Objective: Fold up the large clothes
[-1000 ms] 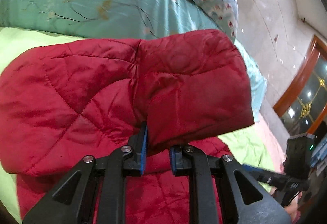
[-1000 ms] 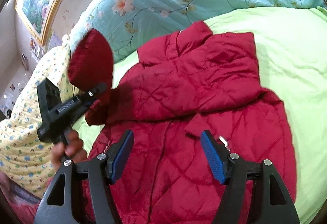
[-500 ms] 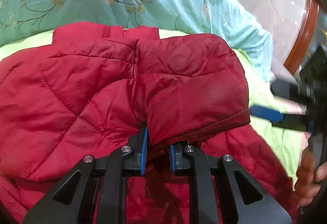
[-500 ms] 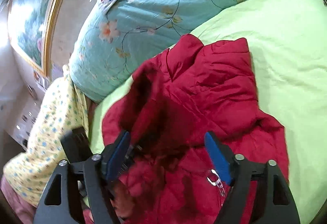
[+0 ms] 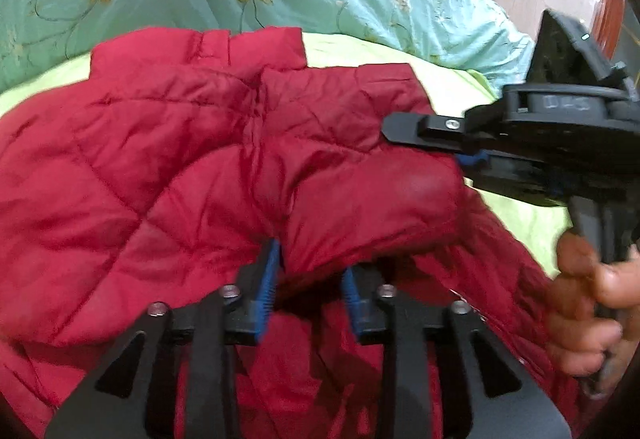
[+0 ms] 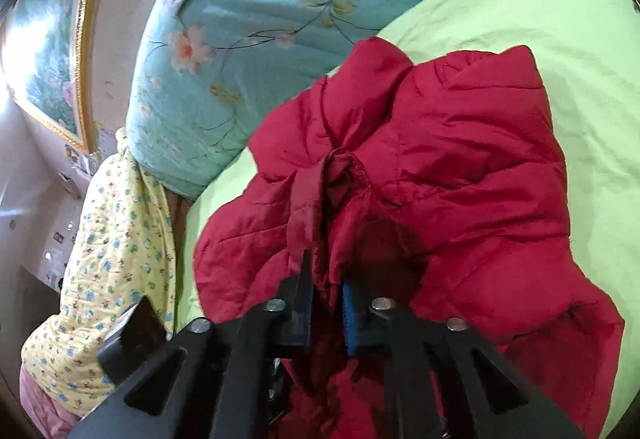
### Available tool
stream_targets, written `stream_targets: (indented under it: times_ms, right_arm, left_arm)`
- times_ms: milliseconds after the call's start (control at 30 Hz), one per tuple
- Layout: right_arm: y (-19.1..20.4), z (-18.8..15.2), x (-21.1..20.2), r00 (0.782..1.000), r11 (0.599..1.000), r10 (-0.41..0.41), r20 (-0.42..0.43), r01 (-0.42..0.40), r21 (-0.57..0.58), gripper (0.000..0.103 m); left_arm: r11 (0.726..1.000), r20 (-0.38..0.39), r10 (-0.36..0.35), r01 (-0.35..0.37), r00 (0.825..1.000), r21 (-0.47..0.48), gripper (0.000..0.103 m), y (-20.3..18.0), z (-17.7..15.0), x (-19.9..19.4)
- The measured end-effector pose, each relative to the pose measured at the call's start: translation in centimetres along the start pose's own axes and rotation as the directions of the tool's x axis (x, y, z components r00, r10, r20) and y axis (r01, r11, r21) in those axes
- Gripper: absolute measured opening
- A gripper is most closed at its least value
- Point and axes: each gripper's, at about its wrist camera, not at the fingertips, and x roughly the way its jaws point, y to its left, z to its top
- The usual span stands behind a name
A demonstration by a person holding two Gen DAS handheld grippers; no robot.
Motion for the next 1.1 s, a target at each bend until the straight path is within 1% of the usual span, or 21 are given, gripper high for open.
stream_targets:
  times_ms: [100,200,300,367,433,500,600,633,667,700,733,800,833,867,900,933,967,1000,1067,1100]
  right_arm:
    - [-0.4,0.1,-0.7,0.999,1.000,-0.024,0.027,0.024,-0.016,0.009]
    - [-0.8,0.3,-1.6,0.997,0.999,-0.039,0.060,0.041,-0.026,0.008]
    - [-1.5,0.5,-2.6,0.992,0.996,-0.080,0.093,0.084,-0.036,0.008]
    - [-2.1,0.6,-2.5,0.988,0.991,-0.123,0.096,0.128,-0.044,0.008]
    - [-2.6,0.5,-2.0,0.985,0.988,-0.146,0.087,0.150,-0.044,0.008]
    - [-3.2,0.3,-1.4,0.982,0.983,-0.171,0.081,0.175,-0.046,0.008]
    - [-3.9,0.1,-0.8,0.979,0.980,-0.188,0.082,0.192,-0.049,0.009]
    - [-4.0,0.1,-0.8,0.977,0.979,-0.194,0.088,0.199,-0.053,0.010]
    - [-4.0,0.1,-0.8,0.975,0.977,-0.199,0.095,0.204,-0.054,0.014]
    - [-3.9,0.1,-1.0,0.974,0.977,-0.201,0.104,0.208,-0.056,0.021]
    - [-3.8,0.1,-1.3,0.971,0.974,-0.210,0.116,0.218,-0.060,0.022]
    - [-2.8,0.1,-2.2,0.955,0.959,-0.253,0.155,0.268,-0.087,0.030]
    - [-1.7,0.1,-3.1,0.938,0.942,-0.284,0.200,0.312,-0.121,0.030]
    - [-0.2,-0.1,-4.0,0.915,0.919,-0.311,0.258,0.358,-0.164,0.030]
    - [1.1,-0.3,-4.7,0.898,0.899,-0.320,0.303,0.389,-0.203,0.035]
    - [2.2,-0.5,-5.1,0.891,0.887,-0.314,0.328,0.399,-0.234,0.039]
    - [3.6,-0.8,-5.2,0.891,0.874,-0.298,0.342,0.399,-0.278,0.046]
    - [4.7,-1.1,-4.9,0.895,0.859,-0.291,0.339,0.400,-0.320,0.051]
    - [6.2,-1.6,-3.2,0.911,0.827,-0.294,0.288,0.394,-0.401,0.052]
    - [6.5,-1.7,-2.4,0.918,0.822,-0.295,0.265,0.385,-0.419,0.051]
  left_arm:
    - [0.999,0.009,-0.033,0.033,0.999,0.007,0.035,0.2,-0.5,-1.5]
    - [1.000,0.044,-0.016,0.016,0.999,0.013,0.035,0.9,-0.4,-3.6]
    - [1.000,0.079,0.025,-0.024,0.997,-0.015,0.035,2.5,0.3,-5.3]
    - [0.995,0.105,0.083,-0.077,0.991,-0.060,0.035,4.8,1.3,-6.3]
    - [0.986,0.110,0.133,-0.121,0.985,-0.110,0.035,7.0,2.1,-6.6]
    - [0.975,0.109,0.155,-0.135,0.982,-0.175,0.035,9.7,2.6,-6.4]
    - [0.960,0.040,0.132,-0.118,0.990,-0.256,0.035,13.4,2.2,-4.5]
    - [0.956,0.016,0.105,-0.096,0.994,-0.279,0.035,14.3,2.0,-3.4]
    - [0.953,0.003,0.080,-0.076,0.997,-0.293,0.034,14.8,1.7,-2.7]
    - [0.950,-0.006,0.061,-0.060,0.998,-0.306,0.034,15.2,1.3,-2.1]
    - [0.947,-0.004,0.060,-0.058,0.998,-0.317,0.034,15.5,1.0,-1.7]
    - [0.947,0.001,0.075,-0.071,0.997,-0.312,0.034,15.1,0.7,-1.5]
    - [0.949,-0.001,0.088,-0.084,0.996,-0.304,0.035,14.8,0.8,-1.3]
    - [0.950,-0.005,0.101,-0.098,0.995,-0.297,0.035,14.6,0.9,-1.3]
    - [0.950,-0.008,0.115,-0.112,0.993,-0.292,0.035,14.3,1.0,-1.1]
    - [0.949,-0.011,0.122,-0.120,0.992,-0.290,0.035,14.3,1.0,-1.1]
    - [0.949,-0.014,0.132,-0.130,0.991,-0.285,0.035,14.2,1.0,-0.9]
    - [0.950,-0.015,0.138,-0.137,0.990,-0.282,0.035,14.3,1.0,-1.1]
    - [0.950,-0.014,0.143,-0.141,0.990,-0.280,0.035,14.2,1.1,-0.8]
    - [0.950,-0.013,0.142,-0.140,0.990,-0.281,0.035,14.3,1.1,-0.9]
